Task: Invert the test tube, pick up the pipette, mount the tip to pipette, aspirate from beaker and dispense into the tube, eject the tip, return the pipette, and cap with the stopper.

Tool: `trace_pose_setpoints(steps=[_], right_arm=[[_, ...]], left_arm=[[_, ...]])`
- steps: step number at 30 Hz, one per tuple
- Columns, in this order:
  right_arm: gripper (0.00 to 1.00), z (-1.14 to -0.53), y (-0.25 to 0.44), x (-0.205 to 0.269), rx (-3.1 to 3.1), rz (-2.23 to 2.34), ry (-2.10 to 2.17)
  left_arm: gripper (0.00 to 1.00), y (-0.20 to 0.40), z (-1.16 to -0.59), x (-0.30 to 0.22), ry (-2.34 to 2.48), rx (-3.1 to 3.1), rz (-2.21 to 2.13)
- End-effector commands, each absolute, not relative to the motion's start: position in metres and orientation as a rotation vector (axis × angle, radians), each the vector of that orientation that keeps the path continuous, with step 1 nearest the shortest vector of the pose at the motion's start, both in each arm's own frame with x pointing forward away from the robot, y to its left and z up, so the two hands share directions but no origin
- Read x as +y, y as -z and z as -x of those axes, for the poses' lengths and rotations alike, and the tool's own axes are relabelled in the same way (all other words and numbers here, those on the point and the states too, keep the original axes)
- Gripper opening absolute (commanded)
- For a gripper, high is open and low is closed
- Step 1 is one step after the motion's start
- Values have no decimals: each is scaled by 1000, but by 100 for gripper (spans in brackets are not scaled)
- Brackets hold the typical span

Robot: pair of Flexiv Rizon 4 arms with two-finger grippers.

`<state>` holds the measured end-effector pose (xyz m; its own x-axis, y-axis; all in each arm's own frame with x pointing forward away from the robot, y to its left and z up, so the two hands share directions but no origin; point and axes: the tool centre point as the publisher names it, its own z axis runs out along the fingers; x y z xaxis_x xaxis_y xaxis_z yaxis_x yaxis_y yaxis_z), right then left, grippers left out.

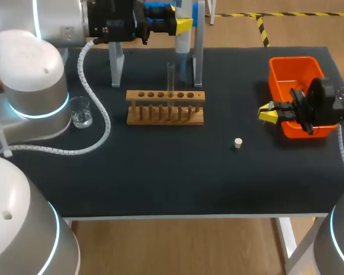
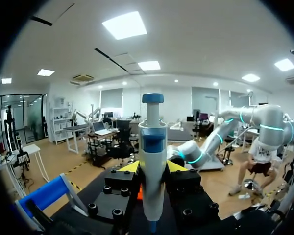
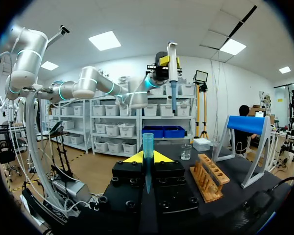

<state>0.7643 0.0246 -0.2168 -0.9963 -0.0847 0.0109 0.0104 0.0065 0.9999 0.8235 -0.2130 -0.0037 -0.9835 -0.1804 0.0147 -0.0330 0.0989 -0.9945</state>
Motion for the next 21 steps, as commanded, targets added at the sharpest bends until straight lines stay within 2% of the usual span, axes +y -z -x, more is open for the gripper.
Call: trace_pose_setpoints(steps=[1, 21], right_arm=[[0, -764, 217, 24, -2181, -82, 2165], [0, -764, 217, 24, -2181, -82, 2165]], left_arm=[[0, 6, -826, -220, 2035, 2247, 224], [0, 4, -828, -220, 2004, 2269, 244]])
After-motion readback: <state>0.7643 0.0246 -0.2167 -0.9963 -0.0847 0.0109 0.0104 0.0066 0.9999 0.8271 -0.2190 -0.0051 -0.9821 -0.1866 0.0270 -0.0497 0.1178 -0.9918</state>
